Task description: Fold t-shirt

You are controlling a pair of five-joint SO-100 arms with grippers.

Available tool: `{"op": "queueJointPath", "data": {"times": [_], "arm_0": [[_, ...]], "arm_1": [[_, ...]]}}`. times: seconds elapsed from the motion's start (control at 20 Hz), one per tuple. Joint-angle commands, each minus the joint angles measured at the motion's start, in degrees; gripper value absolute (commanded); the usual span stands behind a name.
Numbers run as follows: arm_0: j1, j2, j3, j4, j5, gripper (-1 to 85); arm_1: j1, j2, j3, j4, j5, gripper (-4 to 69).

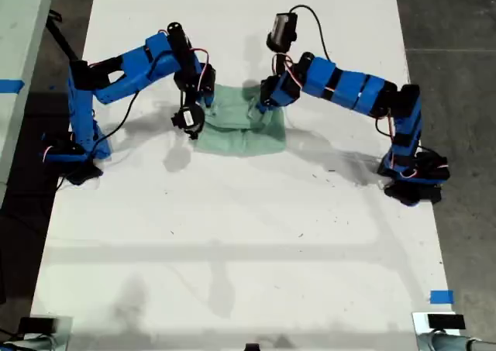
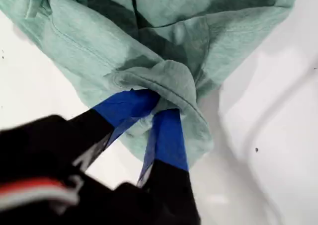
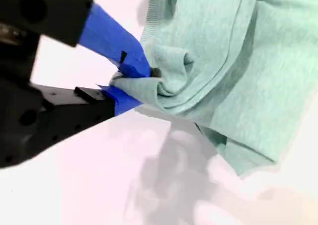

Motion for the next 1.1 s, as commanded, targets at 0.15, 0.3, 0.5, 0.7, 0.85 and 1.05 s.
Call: {"op": "queueJointPath", "data": {"times": [0.15,0.3,0.5,0.7,0.85,1.05], "arm_0": [[-2.0,-4.2,-2.3,-2.5,0.9,0.0],[-2.7,-4.2,-3.4,-3.0,0.6,2.0],[-6.5,4.0,-5.4,-0.7,1.3,28.0],[-12.5,19.0,-2.3,1.7,0.8,30.7],[-15.5,29.9,0.9,3.3,1.1,30.2],[-14.5,44.4,12.0,2.4,0.4,29.6]], "arm_1": [[2.0,-3.0,-6.3,-2.8,-1.4,-1.3],[2.6,-4.8,-10.4,-1.8,-1.6,-1.4],[6.6,-2.9,-20.7,6.7,-2.5,34.2],[11.3,6.7,-20.3,12.3,-3.8,26.1],[13.7,15.4,-16.0,17.1,-3.7,22.4],[16.6,33.0,0.8,17.1,-3.4,19.2]]}}
